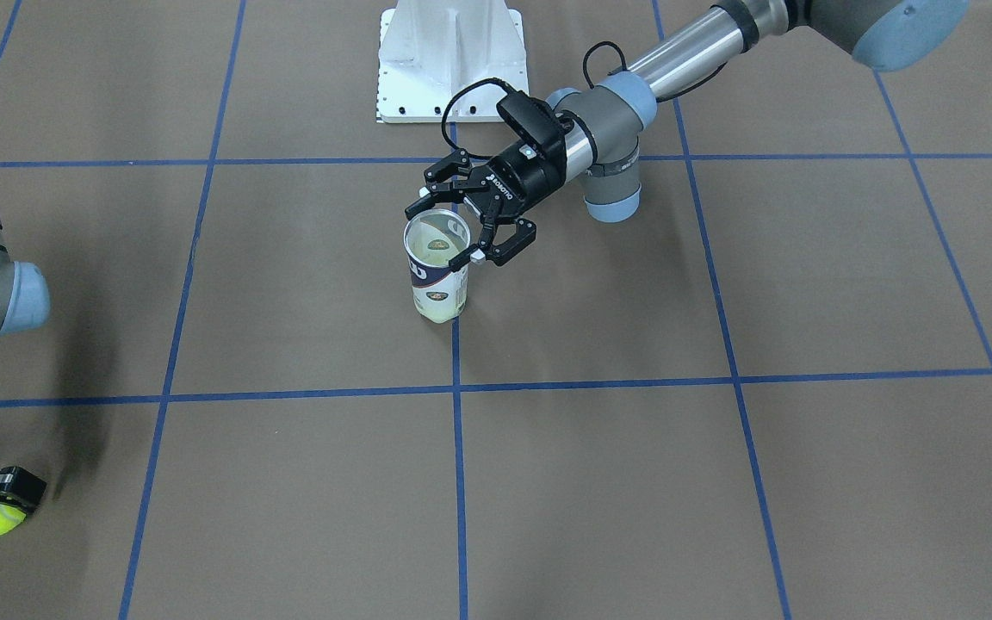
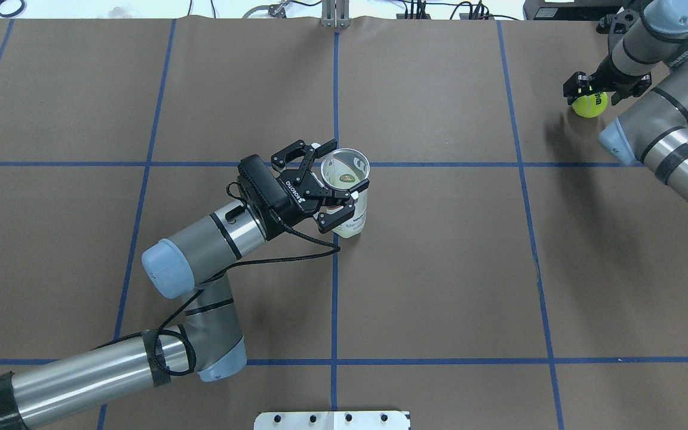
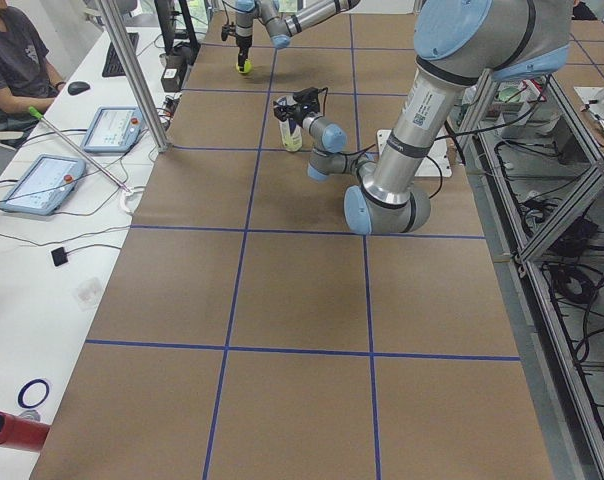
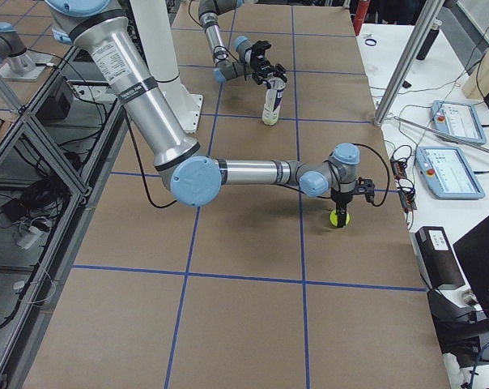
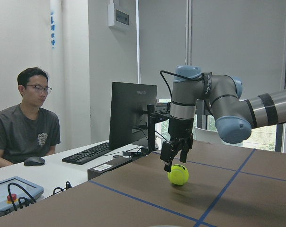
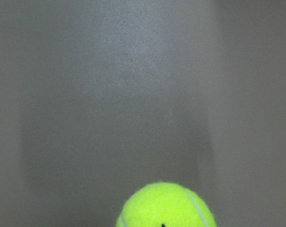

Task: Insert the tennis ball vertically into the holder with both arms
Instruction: 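Close the right gripper on the second yellow ball and lift it, then carry the second ball with the right gripper above the can's opening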

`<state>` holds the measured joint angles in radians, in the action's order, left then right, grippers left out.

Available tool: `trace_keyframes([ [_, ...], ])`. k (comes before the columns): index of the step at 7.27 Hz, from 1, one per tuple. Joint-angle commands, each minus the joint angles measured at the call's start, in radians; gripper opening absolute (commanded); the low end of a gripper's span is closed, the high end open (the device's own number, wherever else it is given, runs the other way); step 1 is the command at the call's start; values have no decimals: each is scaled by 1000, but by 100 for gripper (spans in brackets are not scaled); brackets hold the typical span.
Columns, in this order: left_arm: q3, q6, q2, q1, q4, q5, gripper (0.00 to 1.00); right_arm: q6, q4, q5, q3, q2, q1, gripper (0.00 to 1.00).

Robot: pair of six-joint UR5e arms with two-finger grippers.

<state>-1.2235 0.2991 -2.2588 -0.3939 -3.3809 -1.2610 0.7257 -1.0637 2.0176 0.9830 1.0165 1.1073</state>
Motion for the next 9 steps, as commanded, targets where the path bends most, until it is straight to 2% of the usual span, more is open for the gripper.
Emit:
trace_keyframes([
  [1, -1, 0, 1, 0, 0, 0, 90, 0, 1, -17, -6, -2, -6, 1],
  [3, -1, 0, 1, 0, 0, 0, 90, 0, -1, -16, 21, -4, -3, 0],
  [4, -1, 0, -1, 0, 0, 0, 90, 9, -56, 21, 128, -10, 11, 0],
  [5, -1, 0, -1, 0, 0, 0, 90, 55, -261, 77, 330, -9, 12, 0],
  [6, -1, 0, 1, 0, 0, 0, 90, 208, -429, 81, 550, 0, -30, 0],
  [7, -1, 0, 1, 0, 0, 0, 90, 363, -537, 82, 726, -1, -103, 0],
  [8, -2, 0, -1, 1, 0, 0, 90, 485, -608, 82, 852, -12, -163, 0],
  [9, -2, 0, -2, 1, 2, 2, 90, 583, -613, 82, 905, -28, -208, 0],
])
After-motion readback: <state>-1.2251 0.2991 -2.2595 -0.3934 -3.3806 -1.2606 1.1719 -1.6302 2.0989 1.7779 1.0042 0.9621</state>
